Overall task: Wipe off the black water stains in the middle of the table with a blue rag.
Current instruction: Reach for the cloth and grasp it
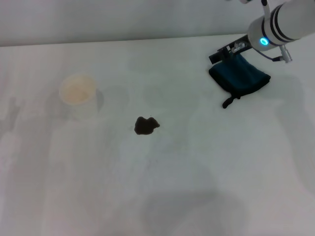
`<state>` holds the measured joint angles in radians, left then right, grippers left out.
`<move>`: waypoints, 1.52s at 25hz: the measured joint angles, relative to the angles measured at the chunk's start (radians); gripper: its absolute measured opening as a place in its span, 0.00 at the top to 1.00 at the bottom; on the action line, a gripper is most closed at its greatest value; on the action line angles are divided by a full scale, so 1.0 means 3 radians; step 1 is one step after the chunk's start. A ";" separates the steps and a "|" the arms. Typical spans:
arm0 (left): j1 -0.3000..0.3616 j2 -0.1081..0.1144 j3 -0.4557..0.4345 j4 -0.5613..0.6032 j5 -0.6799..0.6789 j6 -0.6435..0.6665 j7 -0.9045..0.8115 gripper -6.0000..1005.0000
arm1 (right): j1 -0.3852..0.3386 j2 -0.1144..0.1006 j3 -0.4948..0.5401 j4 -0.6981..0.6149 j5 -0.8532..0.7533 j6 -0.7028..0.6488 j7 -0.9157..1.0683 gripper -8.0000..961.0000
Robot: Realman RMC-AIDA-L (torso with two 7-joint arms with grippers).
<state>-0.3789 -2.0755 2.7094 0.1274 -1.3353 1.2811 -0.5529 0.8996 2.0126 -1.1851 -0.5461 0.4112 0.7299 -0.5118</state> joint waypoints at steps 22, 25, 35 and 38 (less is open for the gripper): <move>0.0036 0.0000 -0.0027 -0.0090 -0.0017 -0.0006 -0.0003 0.12 | -0.0192 -0.0002 -0.0003 0.0184 0.0008 -0.0268 0.0307 0.17; 0.0037 0.0000 -0.0027 -0.0091 -0.0016 -0.0006 -0.0007 0.12 | -0.0227 -0.0001 0.0003 0.0184 0.0026 -0.0279 0.0308 0.19; 0.0046 -0.0007 -0.0017 -0.0069 -0.0010 -0.0006 -0.0013 0.12 | -0.0283 0.0000 -0.0022 0.0184 0.0015 -0.0277 0.0281 0.46; 0.0052 -0.0011 -0.0012 -0.0065 -0.0009 -0.0006 -0.0042 0.12 | -0.0290 -0.0001 -0.0025 0.0183 0.0011 -0.0263 0.0278 0.57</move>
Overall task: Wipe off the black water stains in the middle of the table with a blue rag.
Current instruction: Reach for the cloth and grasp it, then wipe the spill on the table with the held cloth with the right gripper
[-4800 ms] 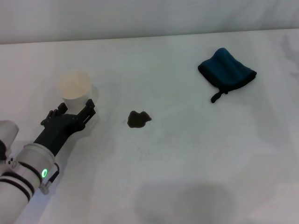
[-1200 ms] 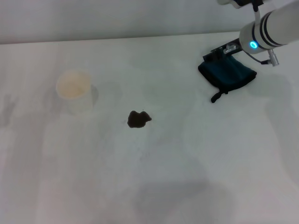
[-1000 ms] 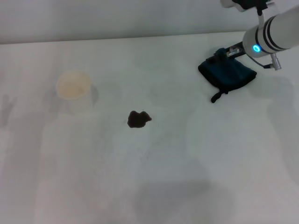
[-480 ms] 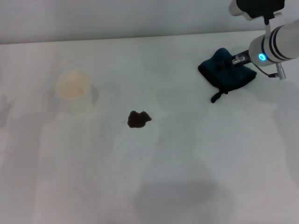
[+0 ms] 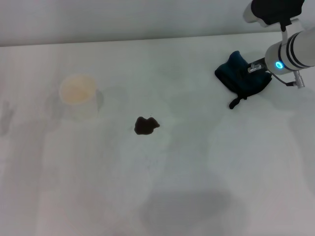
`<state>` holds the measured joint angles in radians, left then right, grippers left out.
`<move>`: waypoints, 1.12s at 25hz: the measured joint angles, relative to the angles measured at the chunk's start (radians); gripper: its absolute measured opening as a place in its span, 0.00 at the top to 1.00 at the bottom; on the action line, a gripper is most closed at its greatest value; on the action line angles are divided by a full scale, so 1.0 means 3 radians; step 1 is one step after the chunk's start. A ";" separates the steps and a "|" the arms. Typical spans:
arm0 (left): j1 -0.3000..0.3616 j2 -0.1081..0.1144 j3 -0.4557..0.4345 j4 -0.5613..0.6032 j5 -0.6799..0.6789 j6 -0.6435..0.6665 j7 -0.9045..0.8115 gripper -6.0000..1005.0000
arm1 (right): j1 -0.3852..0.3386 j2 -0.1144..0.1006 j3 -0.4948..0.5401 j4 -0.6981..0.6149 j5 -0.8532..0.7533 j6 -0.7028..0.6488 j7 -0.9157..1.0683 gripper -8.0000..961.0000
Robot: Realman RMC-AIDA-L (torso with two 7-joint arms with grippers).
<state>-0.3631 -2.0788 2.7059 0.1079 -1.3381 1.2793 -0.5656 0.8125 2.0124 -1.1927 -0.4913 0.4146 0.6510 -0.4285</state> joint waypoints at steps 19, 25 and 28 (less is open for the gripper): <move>0.0019 0.0012 -0.0015 -0.0022 -0.0004 0.0000 -0.0272 0.12 | -0.0412 0.0006 -0.0036 -0.1227 0.0659 0.1296 -0.0660 0.89; -0.0032 0.0022 -0.0016 -0.0117 0.0003 0.0000 -0.0294 0.12 | -0.0550 0.0022 -0.0743 -0.1271 0.1652 0.1302 -0.1141 0.90; -0.0062 0.0026 -0.0014 -0.0129 0.0010 0.0000 -0.0307 0.12 | -0.0552 0.0034 -0.1253 -0.1189 0.2003 0.0997 -0.1253 0.90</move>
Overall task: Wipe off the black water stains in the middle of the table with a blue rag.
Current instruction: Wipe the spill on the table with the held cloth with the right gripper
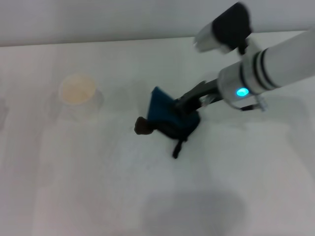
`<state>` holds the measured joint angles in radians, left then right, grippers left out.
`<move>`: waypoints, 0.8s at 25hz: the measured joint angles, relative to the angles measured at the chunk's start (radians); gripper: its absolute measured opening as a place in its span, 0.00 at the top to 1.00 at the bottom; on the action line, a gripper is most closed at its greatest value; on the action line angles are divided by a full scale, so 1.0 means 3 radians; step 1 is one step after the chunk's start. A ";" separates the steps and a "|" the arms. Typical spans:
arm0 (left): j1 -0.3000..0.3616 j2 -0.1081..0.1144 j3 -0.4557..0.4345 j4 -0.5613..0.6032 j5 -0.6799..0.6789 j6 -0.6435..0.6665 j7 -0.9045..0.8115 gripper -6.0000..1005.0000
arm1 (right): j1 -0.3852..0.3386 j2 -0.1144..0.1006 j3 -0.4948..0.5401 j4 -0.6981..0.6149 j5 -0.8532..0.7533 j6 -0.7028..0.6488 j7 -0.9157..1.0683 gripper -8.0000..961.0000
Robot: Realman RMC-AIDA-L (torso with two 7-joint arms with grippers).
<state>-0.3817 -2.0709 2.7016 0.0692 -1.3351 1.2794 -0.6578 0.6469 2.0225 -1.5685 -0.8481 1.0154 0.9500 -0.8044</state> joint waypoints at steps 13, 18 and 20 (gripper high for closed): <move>-0.0118 0.0000 0.0022 -0.0001 0.0006 -0.0072 -0.0018 0.12 | 0.0096 0.0018 -0.1373 0.0336 0.1018 -0.1100 -0.0322 0.90; -0.0127 0.0000 0.0025 -0.0004 0.0013 -0.0088 -0.0092 0.12 | 0.0127 0.0019 -0.1613 0.0416 0.1242 -0.1394 -0.0430 0.90; -0.0122 0.0000 0.0025 -0.0005 0.0013 -0.0088 -0.0097 0.12 | 0.0127 0.0020 -0.1634 0.0440 0.1245 -0.1525 -0.0434 0.90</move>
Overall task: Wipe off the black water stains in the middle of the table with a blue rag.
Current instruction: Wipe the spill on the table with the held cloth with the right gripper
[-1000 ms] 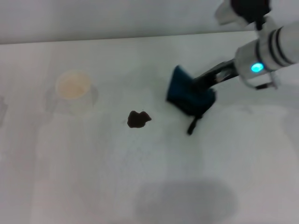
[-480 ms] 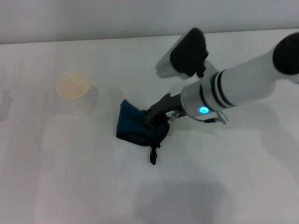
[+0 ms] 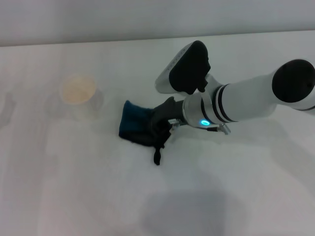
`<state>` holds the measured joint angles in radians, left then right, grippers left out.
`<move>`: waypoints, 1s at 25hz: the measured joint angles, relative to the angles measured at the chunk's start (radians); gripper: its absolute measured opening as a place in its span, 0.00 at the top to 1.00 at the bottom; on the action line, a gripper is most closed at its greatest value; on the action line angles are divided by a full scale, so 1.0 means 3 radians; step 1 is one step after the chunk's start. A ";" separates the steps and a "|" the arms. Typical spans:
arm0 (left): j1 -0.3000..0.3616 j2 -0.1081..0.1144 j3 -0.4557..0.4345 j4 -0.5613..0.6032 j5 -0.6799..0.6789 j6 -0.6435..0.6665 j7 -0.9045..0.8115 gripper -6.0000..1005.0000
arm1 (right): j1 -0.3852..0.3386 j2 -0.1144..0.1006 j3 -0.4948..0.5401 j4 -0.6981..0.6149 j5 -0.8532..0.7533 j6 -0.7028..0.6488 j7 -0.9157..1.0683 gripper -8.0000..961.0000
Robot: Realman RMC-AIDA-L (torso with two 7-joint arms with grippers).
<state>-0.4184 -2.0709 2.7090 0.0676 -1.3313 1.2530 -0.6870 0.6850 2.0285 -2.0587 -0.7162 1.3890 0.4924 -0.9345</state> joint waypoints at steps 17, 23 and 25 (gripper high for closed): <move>-0.0006 0.0000 -0.0021 -0.0013 -0.0001 0.0000 -0.0006 0.12 | 0.0082 -0.0003 0.0151 0.0070 0.0004 0.0234 -0.0153 0.90; -0.0015 0.0005 -0.0024 -0.0018 -0.0001 0.0000 -0.0007 0.12 | 0.0080 -0.0003 0.0016 -0.0022 0.0272 0.0663 -0.0706 0.90; -0.0023 0.0005 -0.0017 -0.0020 -0.0001 0.0000 -0.0015 0.12 | 0.0083 -0.0002 0.0000 -0.0007 0.0332 0.0685 -0.0897 0.90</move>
<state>-0.4254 -2.0693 2.7038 0.0615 -1.3315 1.2531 -0.6914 0.7100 2.0280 -2.0585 -0.7184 1.4885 0.6980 -1.2035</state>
